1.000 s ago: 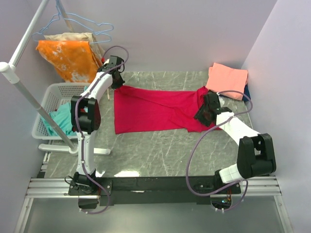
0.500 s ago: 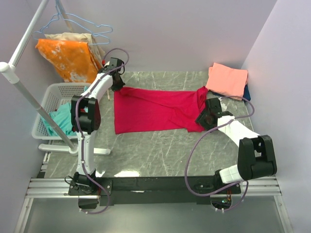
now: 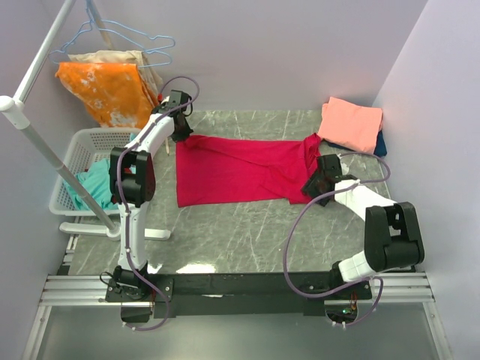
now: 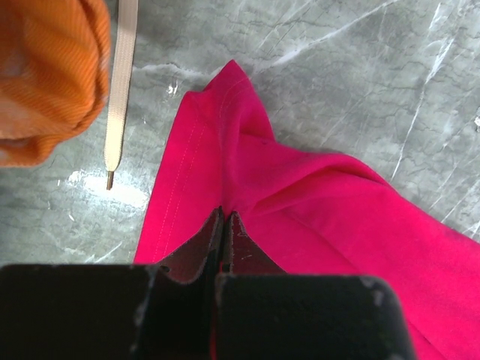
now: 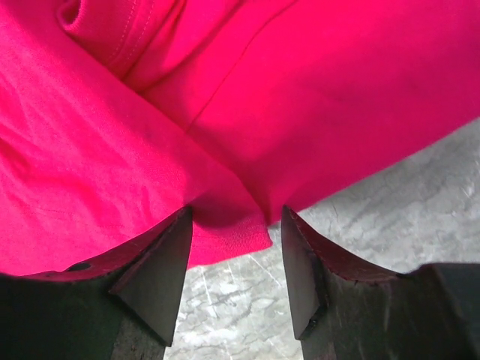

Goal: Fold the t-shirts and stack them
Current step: Flatten the tshirt out

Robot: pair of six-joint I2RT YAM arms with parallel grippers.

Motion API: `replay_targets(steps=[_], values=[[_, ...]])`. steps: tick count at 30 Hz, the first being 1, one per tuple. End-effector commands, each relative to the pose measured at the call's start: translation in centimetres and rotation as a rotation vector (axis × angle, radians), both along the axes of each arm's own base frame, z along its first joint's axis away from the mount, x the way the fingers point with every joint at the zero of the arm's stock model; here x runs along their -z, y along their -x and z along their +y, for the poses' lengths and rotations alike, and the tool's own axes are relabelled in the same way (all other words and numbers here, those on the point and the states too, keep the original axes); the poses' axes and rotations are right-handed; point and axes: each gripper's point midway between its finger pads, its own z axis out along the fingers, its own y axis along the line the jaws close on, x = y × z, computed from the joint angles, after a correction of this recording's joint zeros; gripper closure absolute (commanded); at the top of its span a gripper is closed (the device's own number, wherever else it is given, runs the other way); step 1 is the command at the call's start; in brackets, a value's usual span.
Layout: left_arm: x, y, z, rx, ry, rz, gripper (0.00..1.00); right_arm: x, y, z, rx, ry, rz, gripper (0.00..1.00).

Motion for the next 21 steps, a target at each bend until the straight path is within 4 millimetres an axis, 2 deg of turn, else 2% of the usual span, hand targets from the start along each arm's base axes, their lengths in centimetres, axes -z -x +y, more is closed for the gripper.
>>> replay_targets(steps=[1,4,9,11,17,21], values=[[-3.7,-0.1,0.4,0.009,-0.008,-0.07,0.99,0.1,-1.1,0.2,-0.011,-0.015,-0.021,0.44],[-3.8,-0.1,0.5,0.008,-0.011,-0.071,0.99,0.5,-1.0,0.3,-0.01,-0.024,-0.013,0.48],[-3.9,-0.1,0.6,0.006,-0.013,-0.073,0.99,0.3,-0.9,0.2,-0.009,-0.014,-0.01,0.64],[-3.9,-0.1,0.6,0.005,-0.012,-0.074,0.99,-0.2,-0.9,0.0,-0.006,-0.007,-0.02,0.69],[-3.7,-0.1,0.5,0.005,-0.01,-0.071,0.99,-1.5,-0.6,-0.7,0.017,0.023,-0.032,0.73],[-3.8,0.0,0.6,0.004,-0.013,-0.073,0.99,-2.6,-0.3,-0.8,0.023,0.033,-0.045,0.82]])
